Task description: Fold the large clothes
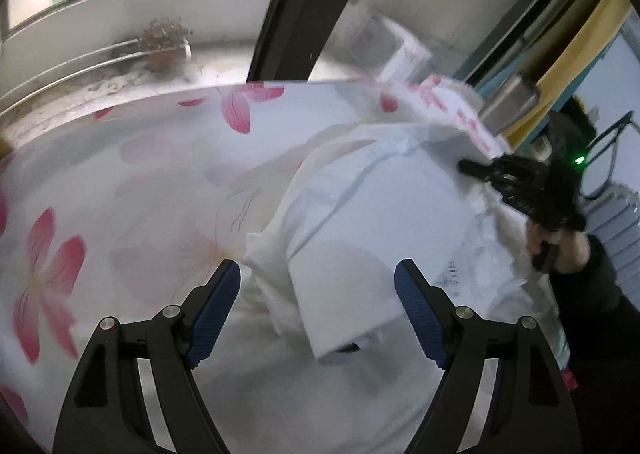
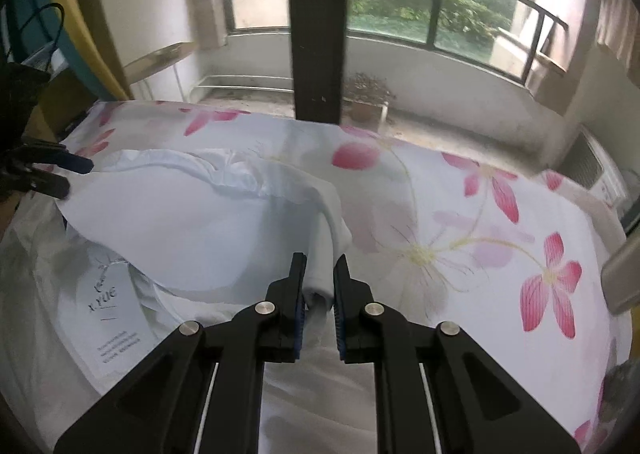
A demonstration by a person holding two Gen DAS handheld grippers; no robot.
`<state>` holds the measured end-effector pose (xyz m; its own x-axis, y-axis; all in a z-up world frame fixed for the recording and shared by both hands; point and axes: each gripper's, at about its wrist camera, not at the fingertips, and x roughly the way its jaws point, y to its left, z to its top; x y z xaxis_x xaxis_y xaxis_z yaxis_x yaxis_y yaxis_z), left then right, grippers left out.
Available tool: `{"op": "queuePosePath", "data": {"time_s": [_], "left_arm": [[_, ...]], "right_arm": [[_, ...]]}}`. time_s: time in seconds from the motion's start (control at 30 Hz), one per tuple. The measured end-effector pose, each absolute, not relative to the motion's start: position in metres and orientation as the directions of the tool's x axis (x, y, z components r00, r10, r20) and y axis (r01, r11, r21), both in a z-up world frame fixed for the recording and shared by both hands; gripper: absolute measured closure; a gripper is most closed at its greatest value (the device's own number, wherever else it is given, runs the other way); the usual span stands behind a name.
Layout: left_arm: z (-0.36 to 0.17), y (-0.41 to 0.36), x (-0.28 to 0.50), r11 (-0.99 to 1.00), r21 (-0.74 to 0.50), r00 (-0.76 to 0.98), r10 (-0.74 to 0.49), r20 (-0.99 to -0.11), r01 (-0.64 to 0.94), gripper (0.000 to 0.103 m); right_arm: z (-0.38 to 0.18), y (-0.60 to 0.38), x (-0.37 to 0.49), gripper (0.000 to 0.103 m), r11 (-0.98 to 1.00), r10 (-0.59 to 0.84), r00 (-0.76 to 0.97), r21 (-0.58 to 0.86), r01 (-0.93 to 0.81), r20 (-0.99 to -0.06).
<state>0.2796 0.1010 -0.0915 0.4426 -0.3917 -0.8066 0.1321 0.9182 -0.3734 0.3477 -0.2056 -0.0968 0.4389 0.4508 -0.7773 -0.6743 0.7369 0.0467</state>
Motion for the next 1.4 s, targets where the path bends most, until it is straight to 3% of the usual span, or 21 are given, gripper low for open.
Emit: {"op": "queuePosePath", "data": {"time_s": [0.1,0.17,0.23,0.37,0.67,0.7,0.73,0.77,0.87,0.93,0.97,1.0,1.03,1.23,1.27,1.3,1.4], "left_arm": [[-0.1,0.099,0.287,0.924,-0.363,0.422,-0.378,-0.824,0.121,0.055],[-0.102,0.095,0.287,0.928,-0.344,0.422,-0.372,-0.827,0.143,0.059],[-0.102,0.094,0.288,0.934,-0.321,0.426,-0.357,-0.831,0.156,0.071],[-0.099,0.107,0.292,0.937,-0.312,0.469,-0.348,-0.812,0.156,0.102],[-0.093,0.13,0.3,0.928,-0.336,0.514,-0.369,-0.774,0.162,0.102],[-0.092,0.133,0.301,0.926,-0.341,0.521,-0.373,-0.768,0.161,0.102],[-0.091,0.134,0.302,0.925,-0.347,0.523,-0.376,-0.765,0.158,0.101],[-0.091,0.137,0.303,0.92,-0.361,0.52,-0.384,-0.763,0.151,0.101],[-0.092,0.144,0.303,0.904,-0.408,0.502,-0.416,-0.758,0.132,0.099],[-0.092,0.145,0.3,0.899,-0.418,0.498,-0.423,-0.757,0.129,0.077],[-0.091,0.144,0.298,0.894,-0.428,0.495,-0.433,-0.753,0.131,0.045],[-0.092,0.143,0.296,0.888,-0.439,0.491,-0.445,-0.749,0.136,0.024],[-0.093,0.141,0.295,0.883,-0.447,0.485,-0.456,-0.746,0.143,0.023],[-0.111,0.114,0.306,0.877,-0.446,0.389,-0.48,-0.786,0.18,0.024],[-0.111,0.113,0.307,0.879,-0.436,0.399,-0.476,-0.783,0.193,0.027],[-0.111,0.111,0.308,0.88,-0.429,0.396,-0.475,-0.785,0.206,0.052],[-0.109,0.108,0.311,0.902,-0.373,0.42,-0.432,-0.798,0.218,0.086]], "right_arm": [[-0.099,-0.208,0.352,0.086,0.729,0.46,0.395,0.085,-0.679,-0.796],[-0.098,-0.211,0.354,0.083,0.714,0.484,0.356,0.126,-0.688,-0.799],[-0.099,-0.215,0.36,0.077,0.695,0.505,0.306,0.169,-0.699,-0.807],[-0.1,-0.222,0.378,0.045,0.688,0.525,0.251,0.232,-0.688,-0.814],[-0.117,-0.196,0.404,0.044,0.557,0.594,0.007,0.405,-0.725,-0.804],[-0.116,-0.189,0.398,0.049,0.548,0.579,0.024,0.367,-0.752,-0.815],[-0.115,-0.183,0.393,0.067,0.542,0.556,0.037,0.328,-0.774,-0.83],[-0.115,-0.181,0.391,0.077,0.539,0.541,0.044,0.306,-0.785,-0.84],[-0.115,-0.178,0.381,0.082,0.517,0.522,0.082,0.238,-0.822,-0.849],[-0.112,-0.179,0.378,0.088,0.518,0.508,0.141,0.171,-0.838,-0.85],[-0.109,-0.18,0.375,0.09,0.528,0.49,0.201,0.105,-0.843,-0.848],[-0.106,-0.18,0.373,0.091,0.538,0.471,0.254,0.046,-0.842,-0.845],[-0.102,-0.181,0.371,0.091,0.544,0.453,0.307,-0.013,-0.839,-0.837],[-0.09,-0.172,0.36,0.092,0.536,0.417,0.496,-0.234,-0.811,-0.762],[-0.088,-0.17,0.358,0.092,0.531,0.42,0.514,-0.256,-0.807,-0.748],[-0.085,-0.169,0.355,0.092,0.525,0.428,0.534,-0.28,-0.804,-0.729],[-0.076,-0.168,0.351,0.092,0.513,0.451,0.564,-0.316,-0.798,-0.692]]}}
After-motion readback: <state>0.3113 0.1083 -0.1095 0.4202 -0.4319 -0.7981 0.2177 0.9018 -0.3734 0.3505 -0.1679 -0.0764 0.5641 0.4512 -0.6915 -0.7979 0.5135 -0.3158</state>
